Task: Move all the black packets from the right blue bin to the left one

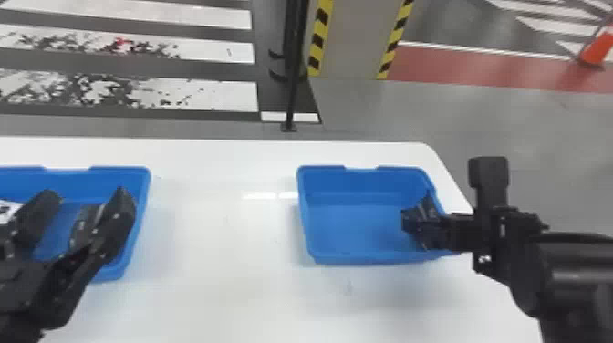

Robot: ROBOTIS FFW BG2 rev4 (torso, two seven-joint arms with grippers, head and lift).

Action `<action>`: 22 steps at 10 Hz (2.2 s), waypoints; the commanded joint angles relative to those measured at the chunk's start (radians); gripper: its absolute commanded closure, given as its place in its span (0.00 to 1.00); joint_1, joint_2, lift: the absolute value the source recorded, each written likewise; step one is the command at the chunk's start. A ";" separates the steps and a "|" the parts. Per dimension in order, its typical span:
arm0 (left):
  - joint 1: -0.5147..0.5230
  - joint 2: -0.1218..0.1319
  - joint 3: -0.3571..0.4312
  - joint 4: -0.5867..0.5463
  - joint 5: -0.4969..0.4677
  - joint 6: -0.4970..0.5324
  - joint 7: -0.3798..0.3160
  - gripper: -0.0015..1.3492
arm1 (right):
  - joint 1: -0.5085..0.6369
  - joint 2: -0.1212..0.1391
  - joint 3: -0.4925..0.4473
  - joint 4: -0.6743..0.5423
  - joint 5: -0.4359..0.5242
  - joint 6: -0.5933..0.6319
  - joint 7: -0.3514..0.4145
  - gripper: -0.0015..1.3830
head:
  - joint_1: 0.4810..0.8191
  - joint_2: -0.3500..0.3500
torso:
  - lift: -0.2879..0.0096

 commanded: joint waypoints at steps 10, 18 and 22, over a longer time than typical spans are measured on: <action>0.005 -0.001 -0.001 0.015 0.018 -0.050 -0.003 0.16 | -0.063 -0.002 0.061 0.086 -0.055 0.092 -0.041 0.13 | 0.63 0.27 | 0.40; -0.005 0.000 -0.011 0.052 0.044 -0.107 -0.009 0.16 | -0.134 -0.023 0.115 0.135 -0.051 0.195 -0.026 0.84 | 0.63 0.31 | 0.40; -0.015 0.003 -0.025 0.052 0.062 -0.121 -0.008 0.16 | -0.178 -0.037 0.075 0.383 -0.103 -0.345 0.200 0.84 | 0.63 0.35 | 0.40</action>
